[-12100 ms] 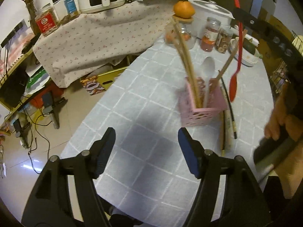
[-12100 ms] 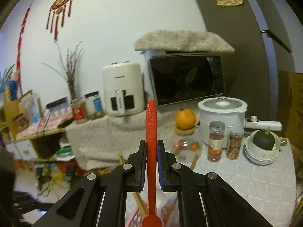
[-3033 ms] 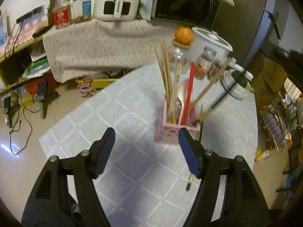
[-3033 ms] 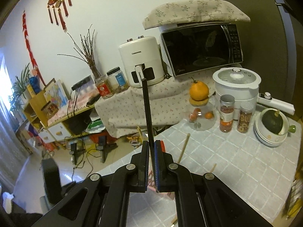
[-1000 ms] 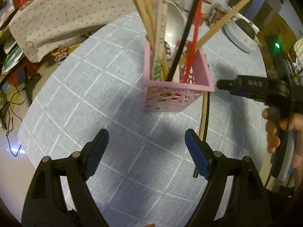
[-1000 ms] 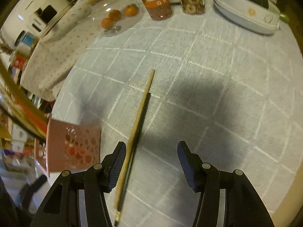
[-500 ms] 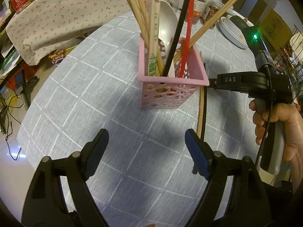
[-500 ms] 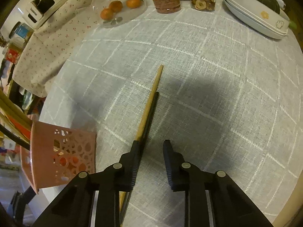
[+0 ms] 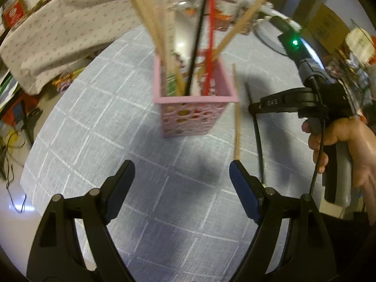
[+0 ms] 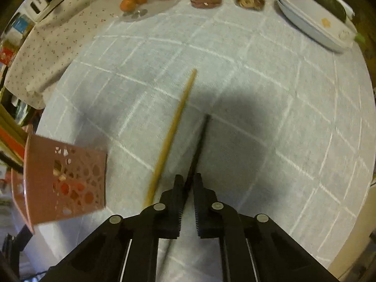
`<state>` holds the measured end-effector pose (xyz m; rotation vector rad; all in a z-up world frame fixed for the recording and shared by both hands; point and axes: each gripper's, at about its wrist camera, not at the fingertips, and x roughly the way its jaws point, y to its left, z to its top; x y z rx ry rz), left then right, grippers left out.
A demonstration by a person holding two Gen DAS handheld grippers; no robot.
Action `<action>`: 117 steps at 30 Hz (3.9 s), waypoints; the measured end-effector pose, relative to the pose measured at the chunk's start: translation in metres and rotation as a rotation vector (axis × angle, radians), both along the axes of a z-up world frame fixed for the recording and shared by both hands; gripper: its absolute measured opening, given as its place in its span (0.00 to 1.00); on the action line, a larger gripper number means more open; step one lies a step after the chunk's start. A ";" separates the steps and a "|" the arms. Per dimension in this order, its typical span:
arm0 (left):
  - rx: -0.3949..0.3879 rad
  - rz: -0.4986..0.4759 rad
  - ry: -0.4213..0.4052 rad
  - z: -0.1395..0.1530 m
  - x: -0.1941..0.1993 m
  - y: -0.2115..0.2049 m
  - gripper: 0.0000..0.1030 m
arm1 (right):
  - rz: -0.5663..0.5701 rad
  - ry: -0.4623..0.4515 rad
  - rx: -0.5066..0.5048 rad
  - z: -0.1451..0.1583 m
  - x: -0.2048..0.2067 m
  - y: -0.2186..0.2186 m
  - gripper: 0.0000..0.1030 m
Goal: Organize utensils
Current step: 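Lower the right tool onto the loose wooden chopstick and close on it, then close the left tool on the remaining wooden chopstick while the right tool holds its chopstick, then carry both chopsticks to the pink caddy and lower them in with both tools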
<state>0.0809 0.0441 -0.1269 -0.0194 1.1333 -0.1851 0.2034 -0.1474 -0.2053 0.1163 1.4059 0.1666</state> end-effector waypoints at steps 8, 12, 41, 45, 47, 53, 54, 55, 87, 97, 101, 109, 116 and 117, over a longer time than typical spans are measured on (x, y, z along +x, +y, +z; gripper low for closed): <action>0.053 -0.171 -0.061 0.008 -0.018 -0.052 0.71 | -0.057 -0.050 0.064 0.030 -0.021 -0.075 0.05; 0.085 -0.207 -0.070 0.004 -0.013 -0.091 0.62 | -0.075 -0.061 0.092 0.041 -0.035 -0.106 0.05; 0.187 -0.002 0.151 -0.070 0.167 -0.154 0.08 | -0.106 -0.011 0.224 0.032 -0.043 -0.171 0.06; 0.201 -0.030 0.152 -0.070 0.143 -0.161 0.06 | -0.099 -0.032 0.215 0.040 -0.048 -0.167 0.06; 0.203 -0.064 0.150 -0.067 0.128 -0.166 0.06 | -0.088 -0.047 0.218 0.046 -0.051 -0.165 0.06; 0.153 -0.121 0.094 -0.035 0.089 -0.166 0.06 | -0.080 -0.099 0.208 0.066 -0.065 -0.165 0.06; 0.142 -0.127 0.077 -0.027 0.080 -0.165 0.06 | -0.074 -0.112 0.203 0.071 -0.068 -0.164 0.06; 0.138 -0.134 0.059 -0.020 0.074 -0.162 0.06 | -0.069 -0.121 0.198 0.075 -0.071 -0.162 0.06; -0.203 0.017 -0.458 0.144 -0.037 -0.005 0.06 | 0.255 -0.541 0.056 0.201 -0.140 -0.037 0.05; -0.213 0.198 -0.602 0.153 -0.025 0.042 0.06 | 0.316 -0.566 0.106 0.215 -0.144 -0.005 0.05; -0.188 0.216 -0.599 0.146 -0.015 0.042 0.06 | 0.320 -0.575 0.121 0.219 -0.145 0.001 0.05; -0.161 0.210 -0.544 0.132 0.004 0.036 0.06 | 0.303 -0.628 0.171 0.241 -0.140 0.010 0.05; -0.136 0.192 -0.475 0.116 0.023 0.032 0.06 | 0.292 -0.666 0.193 0.256 -0.132 0.020 0.05; -0.139 0.187 -0.458 0.113 0.027 0.032 0.06 | 0.290 -0.673 0.194 0.258 -0.131 0.021 0.05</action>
